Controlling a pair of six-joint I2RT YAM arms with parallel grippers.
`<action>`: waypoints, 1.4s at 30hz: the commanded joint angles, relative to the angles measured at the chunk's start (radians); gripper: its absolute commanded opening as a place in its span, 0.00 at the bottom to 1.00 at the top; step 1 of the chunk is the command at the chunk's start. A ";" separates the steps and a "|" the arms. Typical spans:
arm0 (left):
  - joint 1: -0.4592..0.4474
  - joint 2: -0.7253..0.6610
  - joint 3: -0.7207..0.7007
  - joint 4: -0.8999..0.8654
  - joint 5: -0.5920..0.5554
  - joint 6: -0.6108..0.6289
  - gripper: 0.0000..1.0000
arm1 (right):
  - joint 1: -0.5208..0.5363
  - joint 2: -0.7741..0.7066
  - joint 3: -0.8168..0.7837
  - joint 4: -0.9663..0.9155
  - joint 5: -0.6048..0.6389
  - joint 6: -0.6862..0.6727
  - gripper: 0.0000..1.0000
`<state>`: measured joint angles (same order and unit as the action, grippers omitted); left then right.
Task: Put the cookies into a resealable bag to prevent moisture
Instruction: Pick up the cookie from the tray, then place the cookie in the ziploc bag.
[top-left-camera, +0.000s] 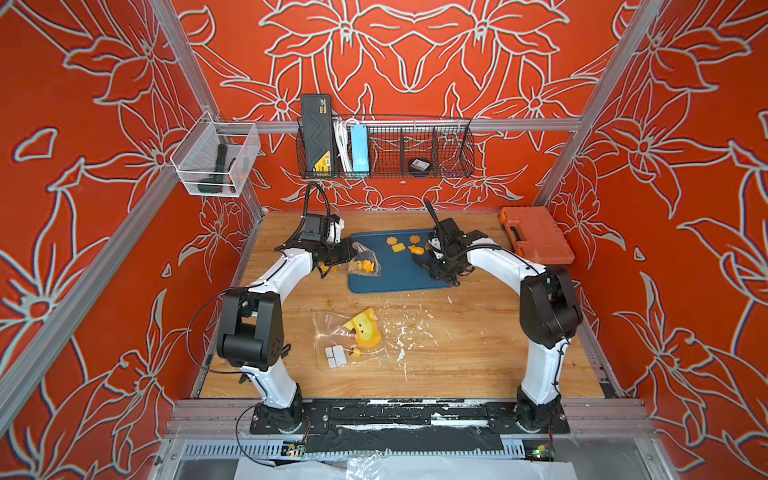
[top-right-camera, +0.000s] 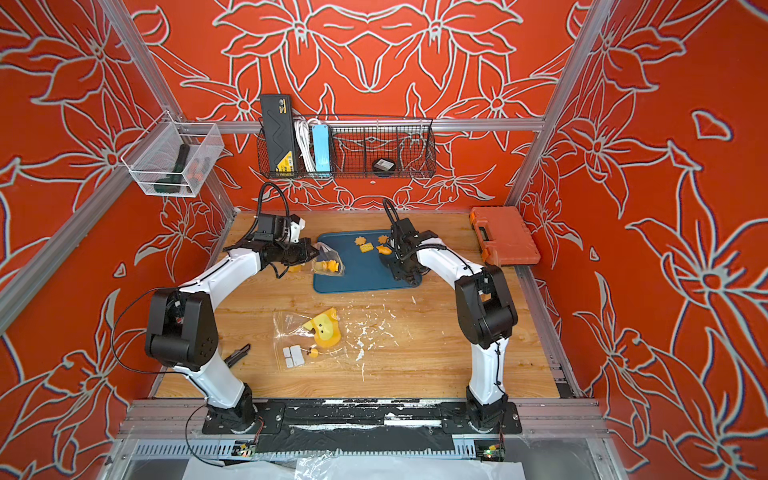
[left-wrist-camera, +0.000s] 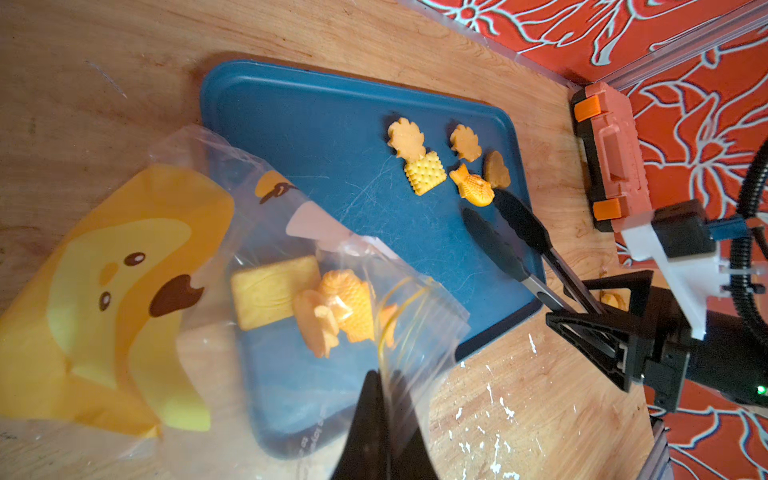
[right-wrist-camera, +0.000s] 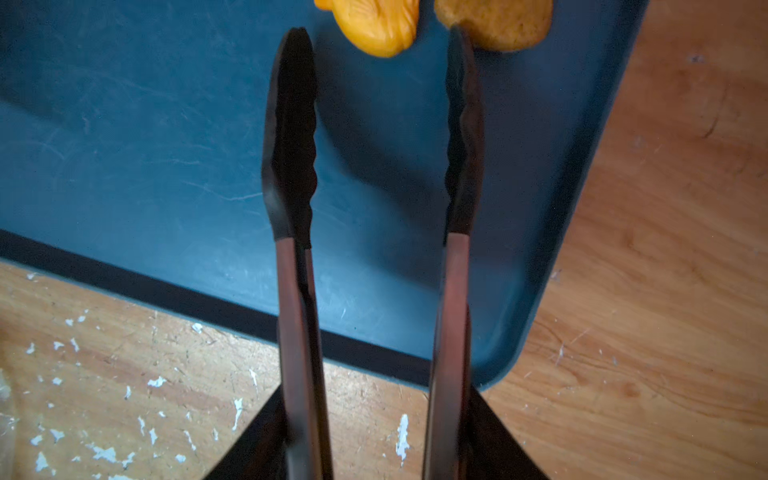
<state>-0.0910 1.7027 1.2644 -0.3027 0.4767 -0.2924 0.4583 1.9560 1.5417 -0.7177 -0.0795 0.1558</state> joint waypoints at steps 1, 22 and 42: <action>0.007 -0.026 0.003 0.019 0.021 0.003 0.00 | -0.004 0.034 0.063 -0.015 -0.021 -0.028 0.57; 0.010 -0.002 0.012 0.011 0.072 0.006 0.00 | 0.011 -0.205 -0.137 0.045 0.013 -0.047 0.40; 0.008 0.012 0.016 0.009 0.094 0.007 0.00 | 0.172 -0.301 -0.188 0.212 -0.365 -0.030 0.36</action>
<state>-0.0887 1.7065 1.2644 -0.3042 0.5465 -0.2924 0.6155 1.6131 1.3079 -0.5503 -0.3931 0.1188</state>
